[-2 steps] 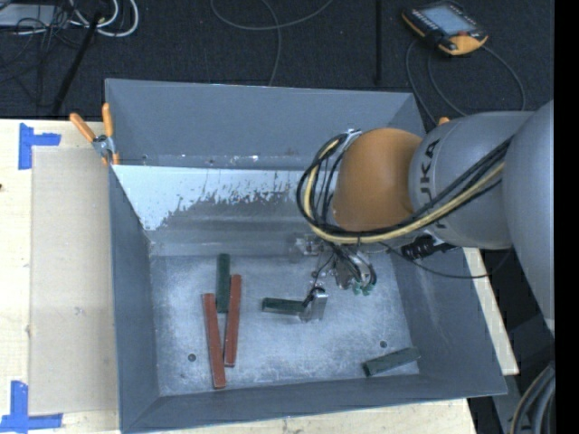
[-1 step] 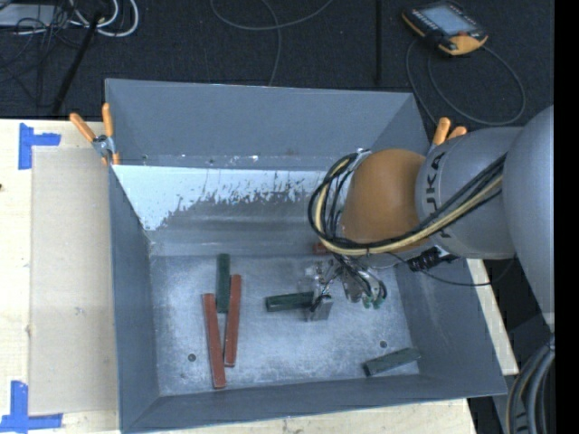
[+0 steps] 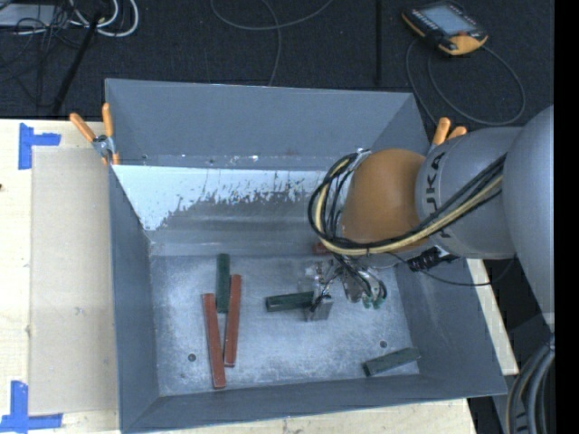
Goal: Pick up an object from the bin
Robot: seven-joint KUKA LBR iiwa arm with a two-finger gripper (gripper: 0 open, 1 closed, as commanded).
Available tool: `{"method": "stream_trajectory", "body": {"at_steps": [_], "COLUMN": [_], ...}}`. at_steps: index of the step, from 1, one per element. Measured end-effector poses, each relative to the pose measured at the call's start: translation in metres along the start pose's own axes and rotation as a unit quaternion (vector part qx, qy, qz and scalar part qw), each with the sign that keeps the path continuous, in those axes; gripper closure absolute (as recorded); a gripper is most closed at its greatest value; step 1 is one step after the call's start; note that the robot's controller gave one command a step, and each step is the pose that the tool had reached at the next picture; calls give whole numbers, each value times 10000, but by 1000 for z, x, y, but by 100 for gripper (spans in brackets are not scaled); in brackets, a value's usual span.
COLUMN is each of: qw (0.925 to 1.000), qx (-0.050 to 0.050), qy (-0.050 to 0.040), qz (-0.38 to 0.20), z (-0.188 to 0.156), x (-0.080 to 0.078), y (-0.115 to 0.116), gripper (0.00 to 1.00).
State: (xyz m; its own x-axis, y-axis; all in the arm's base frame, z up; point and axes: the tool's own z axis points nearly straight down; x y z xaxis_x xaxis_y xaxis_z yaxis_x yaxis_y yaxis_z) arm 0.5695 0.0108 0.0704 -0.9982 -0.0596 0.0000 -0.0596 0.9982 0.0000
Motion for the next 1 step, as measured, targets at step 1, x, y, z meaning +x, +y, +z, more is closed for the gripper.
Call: {"method": "stream_trajectory", "body": {"at_steps": [1], "qw": [10000], "qx": [0], "qy": [-8], "qz": [-65], "z": [-162], "x": [-15], "y": [-60], "gripper": [100]}}
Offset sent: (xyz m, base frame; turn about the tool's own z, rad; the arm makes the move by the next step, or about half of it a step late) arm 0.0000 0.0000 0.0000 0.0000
